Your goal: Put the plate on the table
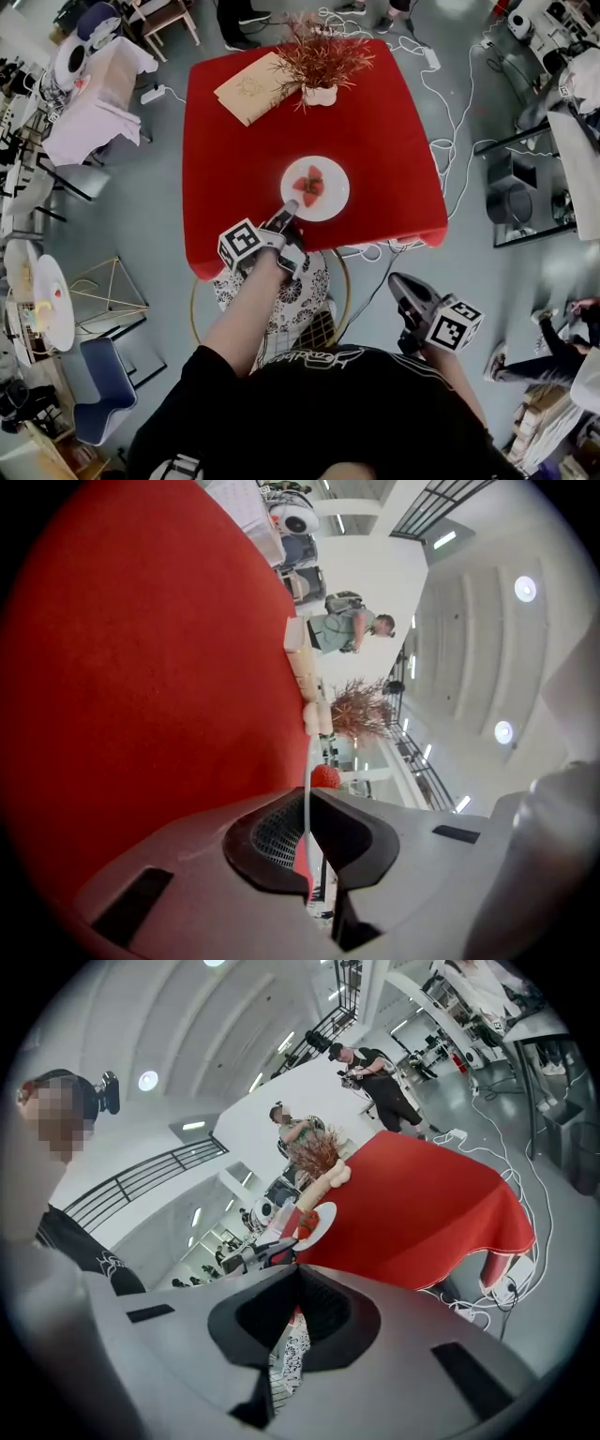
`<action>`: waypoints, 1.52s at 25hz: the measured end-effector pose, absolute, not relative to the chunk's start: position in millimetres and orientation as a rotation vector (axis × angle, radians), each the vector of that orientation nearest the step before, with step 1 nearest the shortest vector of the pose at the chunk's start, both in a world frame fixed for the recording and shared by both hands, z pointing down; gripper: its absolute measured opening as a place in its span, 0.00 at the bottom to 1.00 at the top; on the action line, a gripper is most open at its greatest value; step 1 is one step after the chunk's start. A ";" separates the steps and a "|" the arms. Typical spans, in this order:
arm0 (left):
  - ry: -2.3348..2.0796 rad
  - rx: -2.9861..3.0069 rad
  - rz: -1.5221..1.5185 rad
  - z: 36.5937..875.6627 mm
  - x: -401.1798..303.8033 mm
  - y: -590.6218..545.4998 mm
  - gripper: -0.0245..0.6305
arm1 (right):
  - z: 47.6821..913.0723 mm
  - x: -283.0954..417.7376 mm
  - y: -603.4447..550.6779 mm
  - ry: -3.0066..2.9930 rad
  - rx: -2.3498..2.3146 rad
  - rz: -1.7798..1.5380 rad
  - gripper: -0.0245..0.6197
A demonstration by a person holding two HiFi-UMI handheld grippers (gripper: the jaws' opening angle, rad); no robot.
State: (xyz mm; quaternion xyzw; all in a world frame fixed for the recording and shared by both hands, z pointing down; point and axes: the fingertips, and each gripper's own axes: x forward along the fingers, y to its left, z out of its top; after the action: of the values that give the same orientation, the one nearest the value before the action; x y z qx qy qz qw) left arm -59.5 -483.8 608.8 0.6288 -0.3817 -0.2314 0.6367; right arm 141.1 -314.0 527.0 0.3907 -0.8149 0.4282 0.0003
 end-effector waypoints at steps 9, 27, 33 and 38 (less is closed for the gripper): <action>-0.933 1.393 -0.444 630.6 -58.5 -491.5 0.06 | 534.0 135.2 -311.7 -2.552 1.205 1.391 0.05; -0.990 1.277 -0.371 629.9 -51.1 -501.0 0.39 | 543.9 134.5 -306.7 -2.537 1.178 1.339 0.05; -0.958 1.335 -0.366 619.3 -46.9 -504.3 0.54 | 543.3 137.5 -304.0 -2.535 1.189 1.357 0.05; -0.945 1.506 -0.239 614.7 -36.2 -501.9 0.57 | 543.1 143.1 -303.1 -2.536 1.214 1.382 0.05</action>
State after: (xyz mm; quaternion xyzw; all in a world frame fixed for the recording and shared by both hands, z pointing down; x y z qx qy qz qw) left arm -36.2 -501.9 614.7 0.6560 -0.4118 -0.1040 0.6239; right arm 143.1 -303.1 543.1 0.3875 -0.8094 0.4412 0.0043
